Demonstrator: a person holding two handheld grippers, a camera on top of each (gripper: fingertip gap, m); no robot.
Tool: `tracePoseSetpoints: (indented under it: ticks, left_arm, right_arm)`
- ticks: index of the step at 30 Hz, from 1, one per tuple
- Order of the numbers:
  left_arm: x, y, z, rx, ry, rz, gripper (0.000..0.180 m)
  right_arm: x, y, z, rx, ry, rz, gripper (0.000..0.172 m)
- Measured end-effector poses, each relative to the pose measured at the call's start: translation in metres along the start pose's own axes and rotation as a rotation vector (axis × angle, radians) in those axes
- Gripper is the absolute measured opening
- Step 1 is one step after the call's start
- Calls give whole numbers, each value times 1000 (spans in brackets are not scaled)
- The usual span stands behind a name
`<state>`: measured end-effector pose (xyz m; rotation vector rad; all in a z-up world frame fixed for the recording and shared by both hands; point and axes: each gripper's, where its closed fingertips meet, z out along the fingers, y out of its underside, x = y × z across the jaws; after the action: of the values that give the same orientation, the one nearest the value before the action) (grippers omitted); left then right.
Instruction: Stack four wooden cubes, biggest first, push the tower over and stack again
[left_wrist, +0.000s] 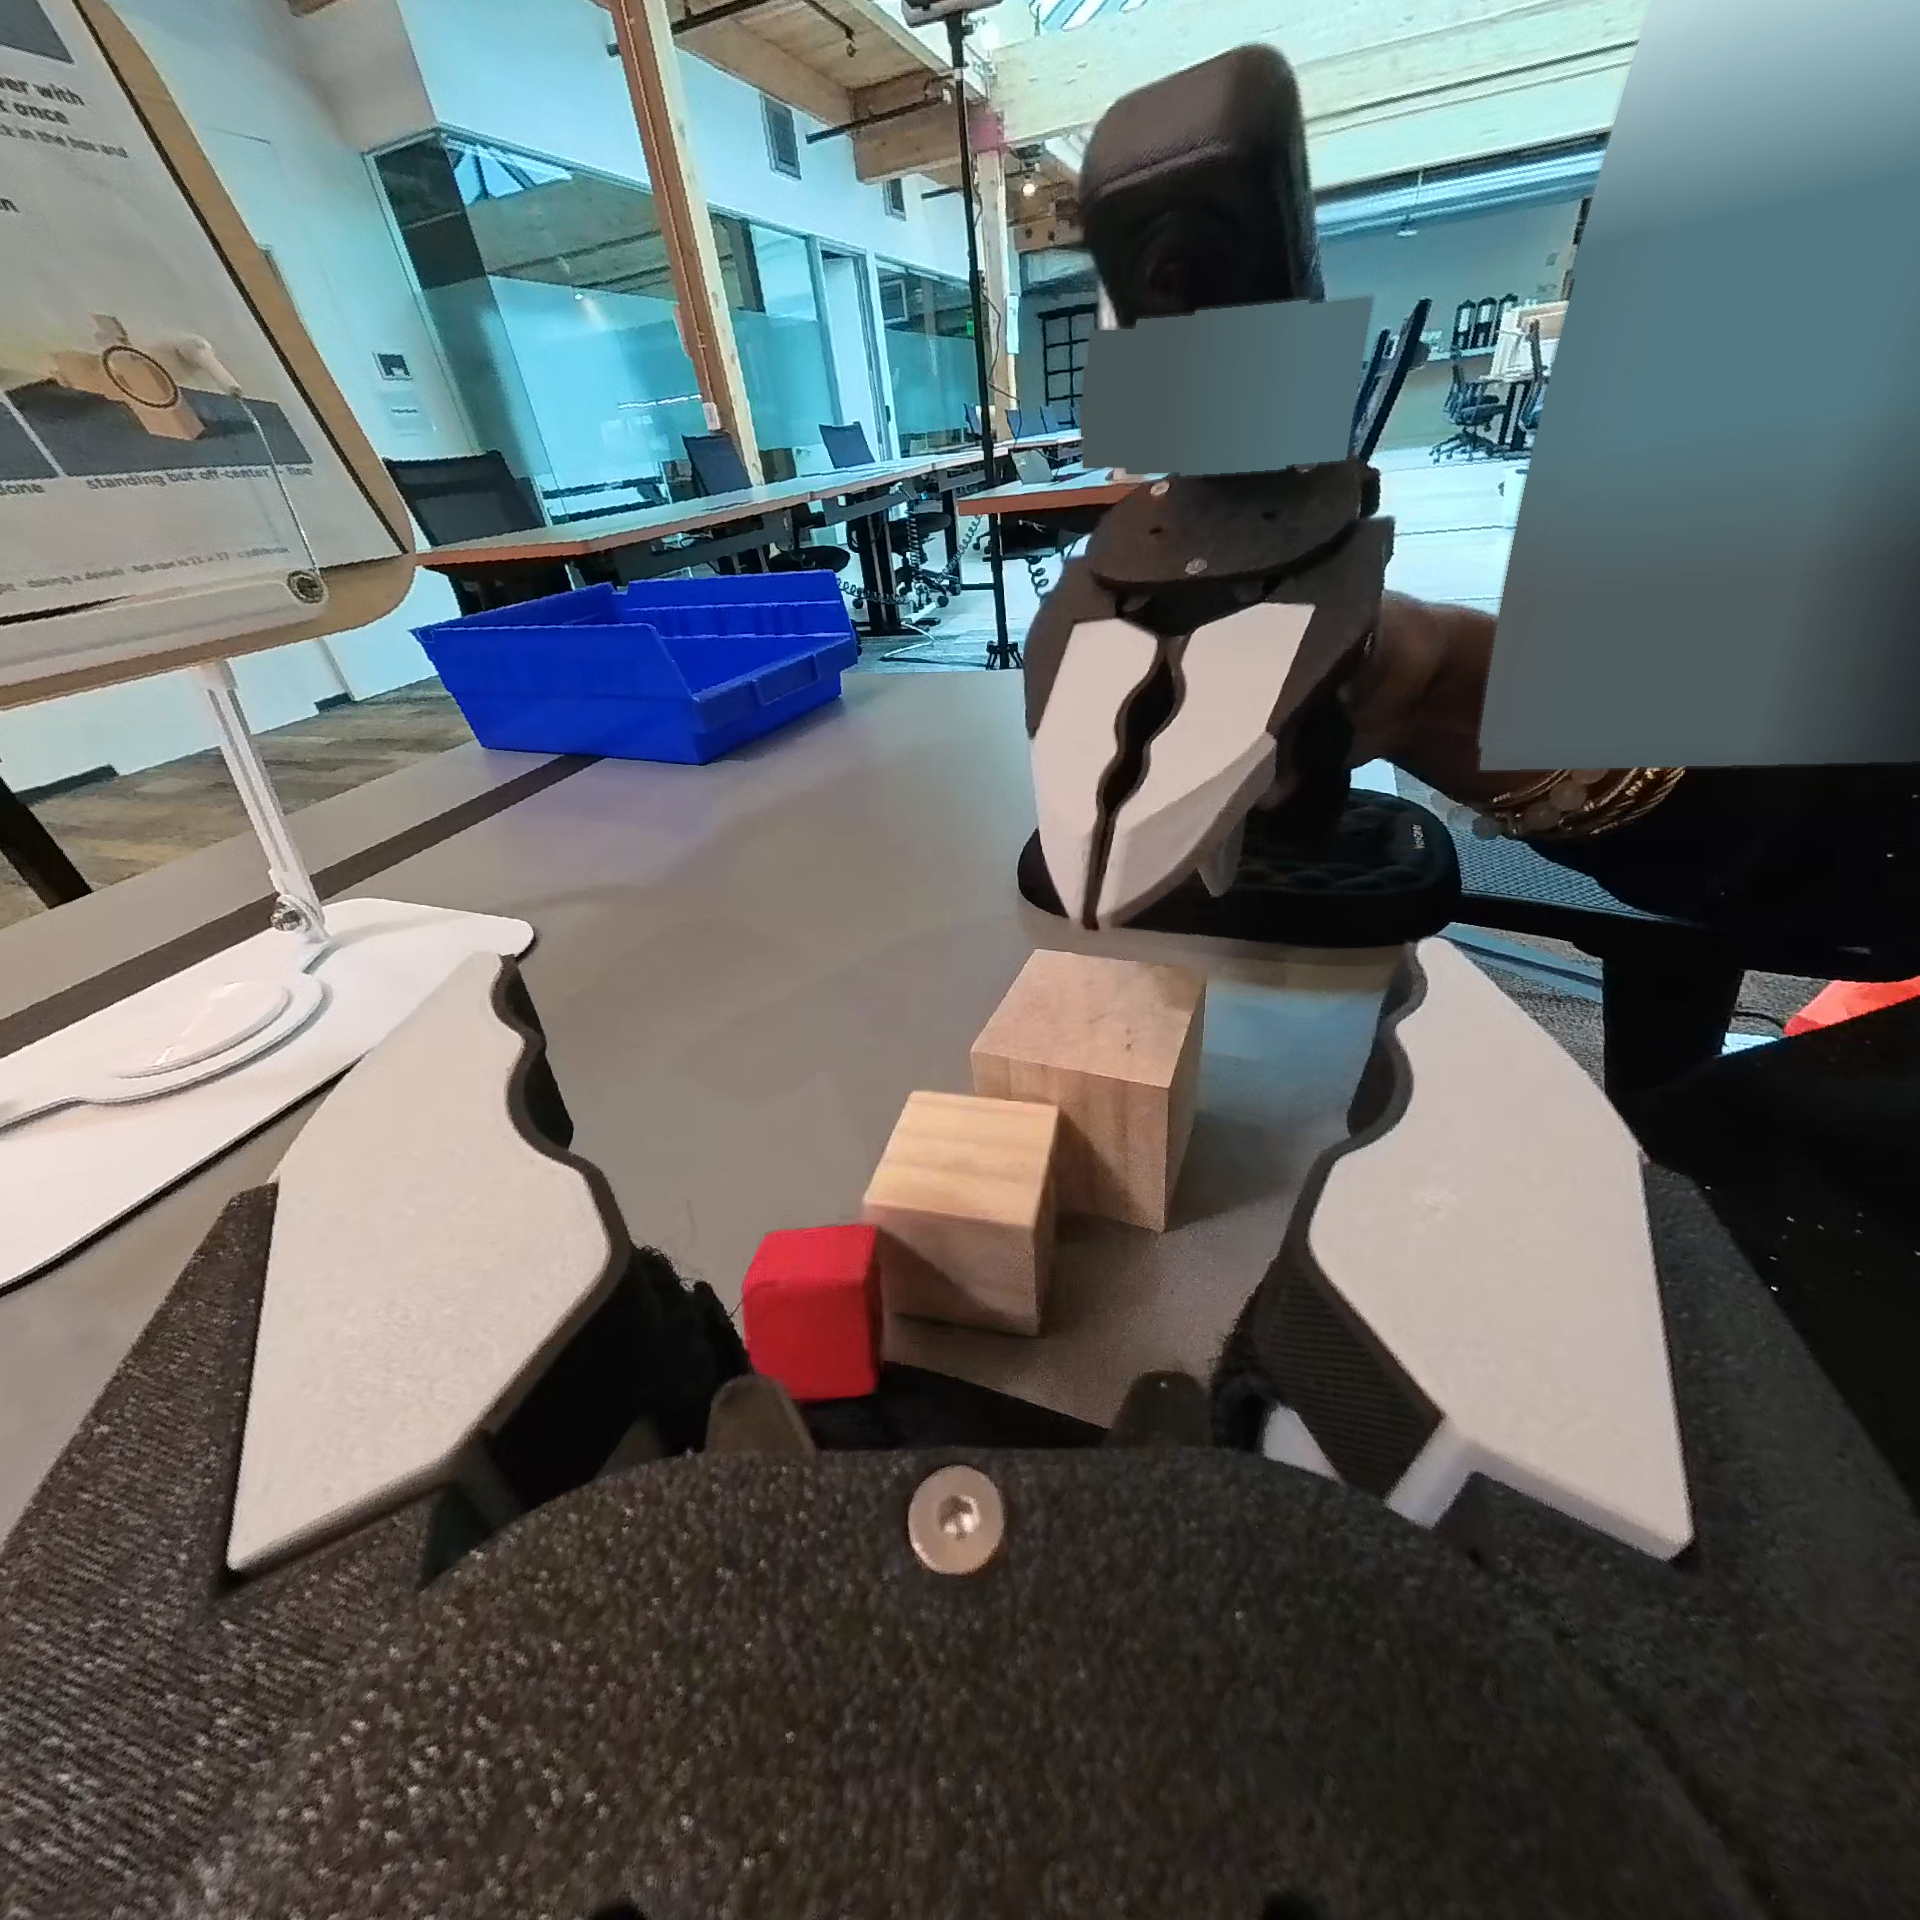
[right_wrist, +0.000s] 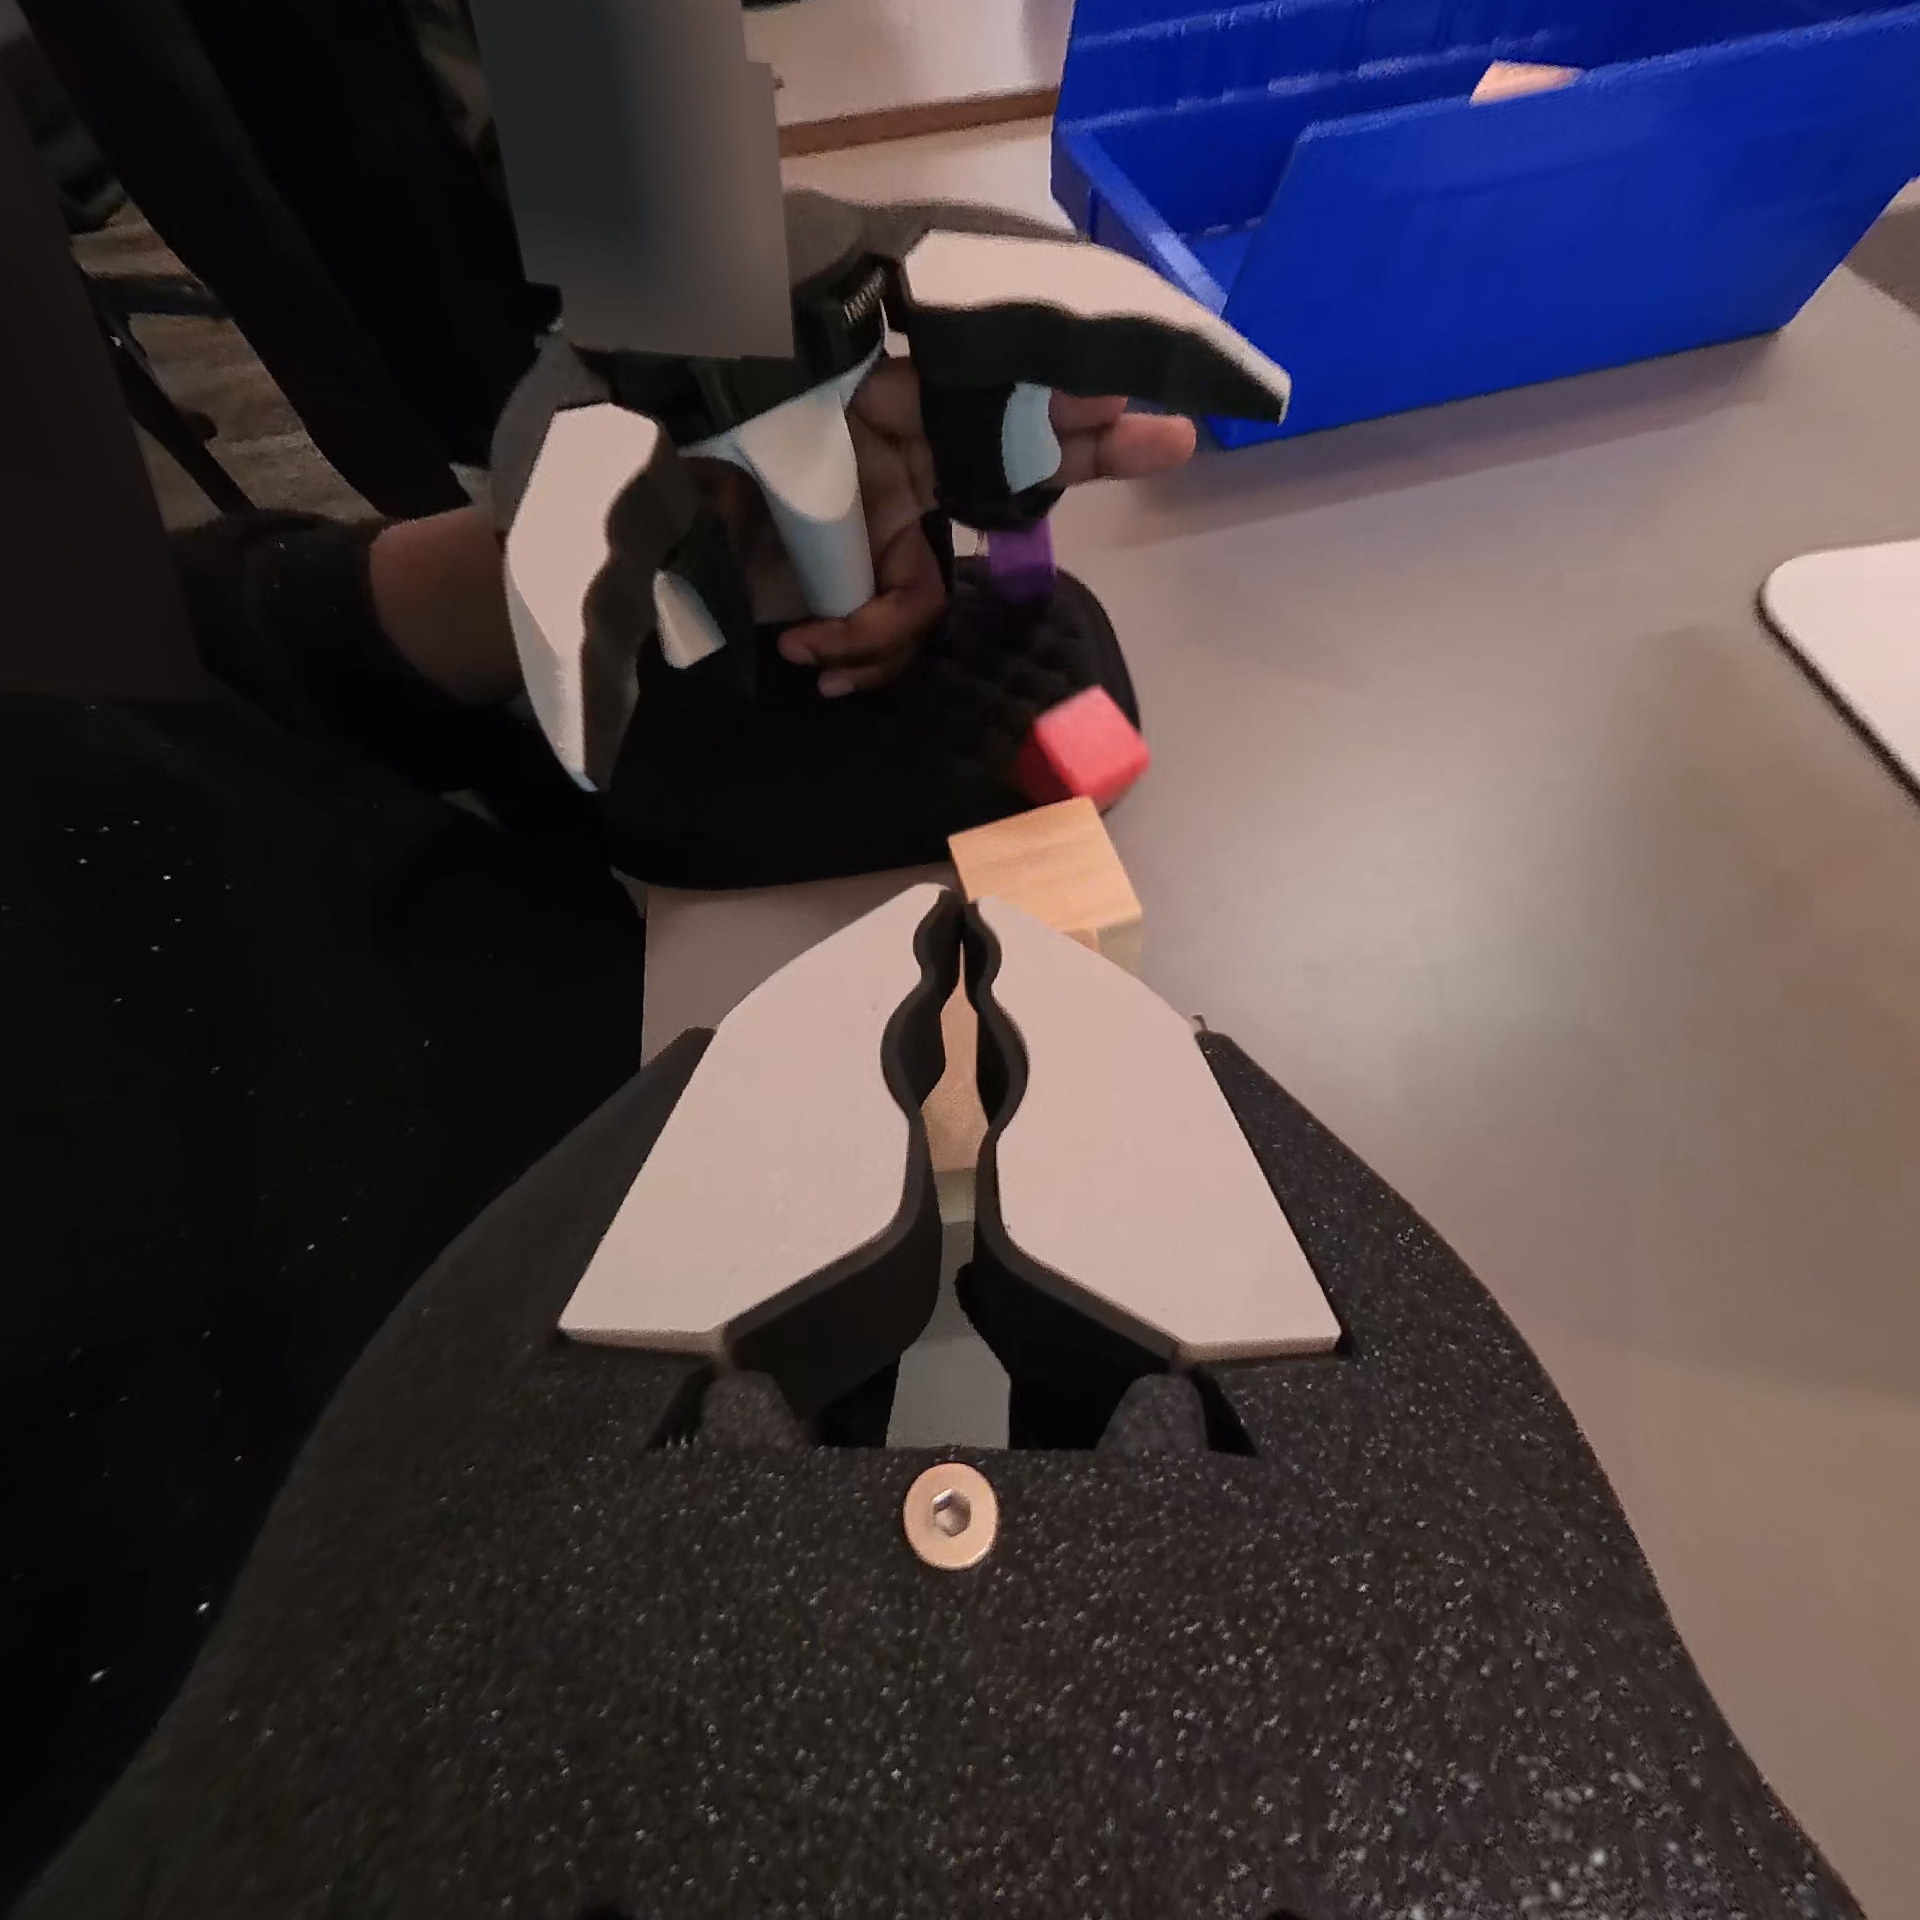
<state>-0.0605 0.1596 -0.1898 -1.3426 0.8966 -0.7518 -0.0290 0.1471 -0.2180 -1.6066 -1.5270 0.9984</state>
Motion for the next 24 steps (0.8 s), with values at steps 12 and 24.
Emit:
tracePoseSetpoints:
  ticks: [12,24]
  left_arm:
    - [2,0,0,-1,8,8,146]
    - [8,0,1,-20,62,2,138]
  right_arm:
    - [28,-31,-72,373,314,-110,134]
    - [27,14,-96,487,289,-63,136]
